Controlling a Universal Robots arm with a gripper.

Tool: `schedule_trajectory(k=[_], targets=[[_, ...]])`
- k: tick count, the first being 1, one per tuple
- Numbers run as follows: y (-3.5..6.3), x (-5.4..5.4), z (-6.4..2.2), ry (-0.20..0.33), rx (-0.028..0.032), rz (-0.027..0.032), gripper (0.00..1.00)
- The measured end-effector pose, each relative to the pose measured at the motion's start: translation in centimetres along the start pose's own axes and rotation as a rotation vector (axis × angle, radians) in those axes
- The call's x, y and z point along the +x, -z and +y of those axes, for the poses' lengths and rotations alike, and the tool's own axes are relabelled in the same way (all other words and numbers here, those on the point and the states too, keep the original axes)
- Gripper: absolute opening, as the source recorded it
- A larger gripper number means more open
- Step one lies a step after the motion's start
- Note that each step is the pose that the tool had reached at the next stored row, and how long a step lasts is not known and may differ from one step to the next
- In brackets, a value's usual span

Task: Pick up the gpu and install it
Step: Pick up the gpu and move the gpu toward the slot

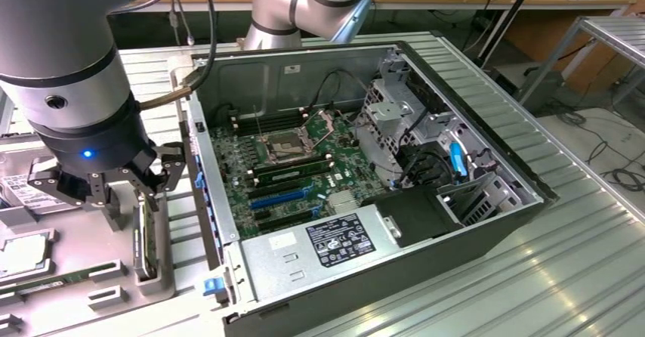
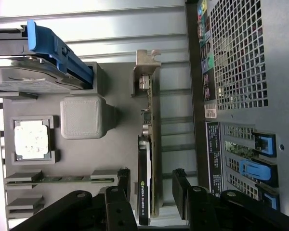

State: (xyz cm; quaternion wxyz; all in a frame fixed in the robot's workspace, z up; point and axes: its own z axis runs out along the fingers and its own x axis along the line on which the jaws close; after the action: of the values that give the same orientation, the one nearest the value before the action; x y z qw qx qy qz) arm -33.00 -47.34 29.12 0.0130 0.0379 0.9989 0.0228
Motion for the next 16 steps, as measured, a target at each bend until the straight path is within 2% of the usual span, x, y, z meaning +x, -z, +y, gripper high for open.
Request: schedule_trajectory(k=[16], targets=[[-1.45,0.2,-0.08,0.000,0.0000,0.0001,0.48]])
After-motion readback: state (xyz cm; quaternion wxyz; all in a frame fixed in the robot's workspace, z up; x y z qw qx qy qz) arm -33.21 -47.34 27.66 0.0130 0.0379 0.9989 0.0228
